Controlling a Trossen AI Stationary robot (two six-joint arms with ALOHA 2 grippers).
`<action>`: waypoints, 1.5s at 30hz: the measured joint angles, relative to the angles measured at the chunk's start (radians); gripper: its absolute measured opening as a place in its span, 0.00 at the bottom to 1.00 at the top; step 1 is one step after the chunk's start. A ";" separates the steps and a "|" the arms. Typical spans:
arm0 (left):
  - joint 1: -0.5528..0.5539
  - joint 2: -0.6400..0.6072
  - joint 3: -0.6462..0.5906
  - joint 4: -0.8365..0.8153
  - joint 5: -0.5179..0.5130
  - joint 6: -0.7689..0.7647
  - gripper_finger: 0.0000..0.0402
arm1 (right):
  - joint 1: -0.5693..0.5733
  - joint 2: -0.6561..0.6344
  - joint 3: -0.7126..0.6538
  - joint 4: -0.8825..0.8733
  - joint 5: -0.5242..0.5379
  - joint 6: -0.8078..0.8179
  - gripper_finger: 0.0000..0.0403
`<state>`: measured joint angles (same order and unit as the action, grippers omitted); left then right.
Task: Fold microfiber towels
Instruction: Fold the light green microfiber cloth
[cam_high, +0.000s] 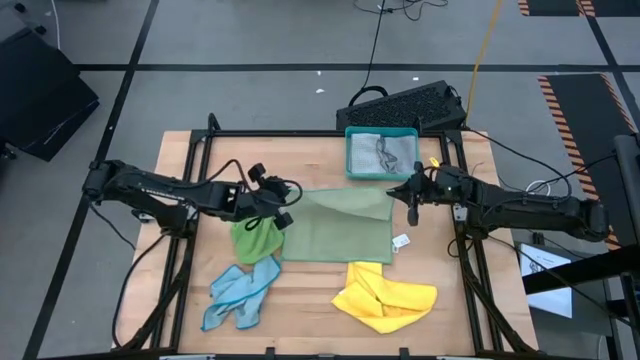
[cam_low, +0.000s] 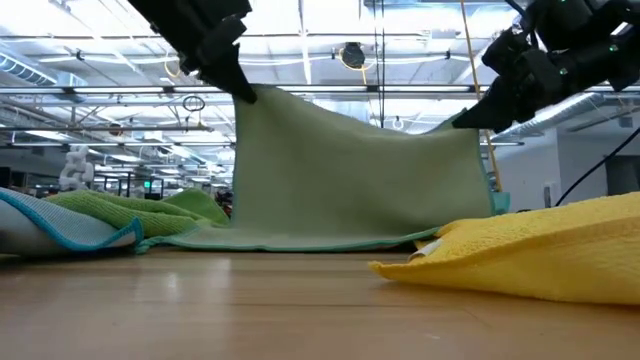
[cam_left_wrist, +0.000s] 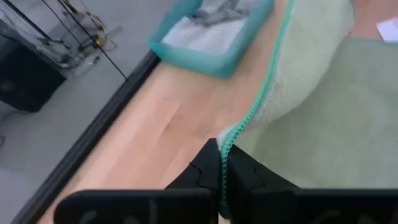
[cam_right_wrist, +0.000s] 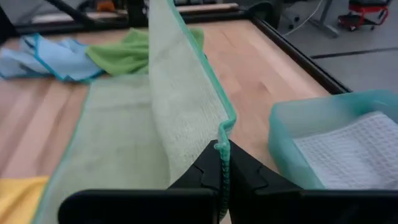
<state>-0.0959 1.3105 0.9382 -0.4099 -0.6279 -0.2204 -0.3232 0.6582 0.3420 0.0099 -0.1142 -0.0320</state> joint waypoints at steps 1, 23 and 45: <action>0.001 0.005 0.000 -0.012 0.001 -0.006 0.01 | -0.011 0.001 0.003 -0.005 -0.003 -0.023 0.00; 0.116 0.012 0.000 0.016 0.343 0.096 0.02 | -0.154 0.010 -0.020 -0.044 -0.362 0.142 0.00; -0.061 0.152 -0.001 -0.026 0.305 -0.124 0.02 | 0.196 0.044 -0.226 0.263 -0.168 0.381 0.00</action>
<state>-0.1574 1.4624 0.9375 -0.4363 -0.3227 -0.3442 -0.1274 0.7024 0.1158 0.2731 -0.2818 0.3488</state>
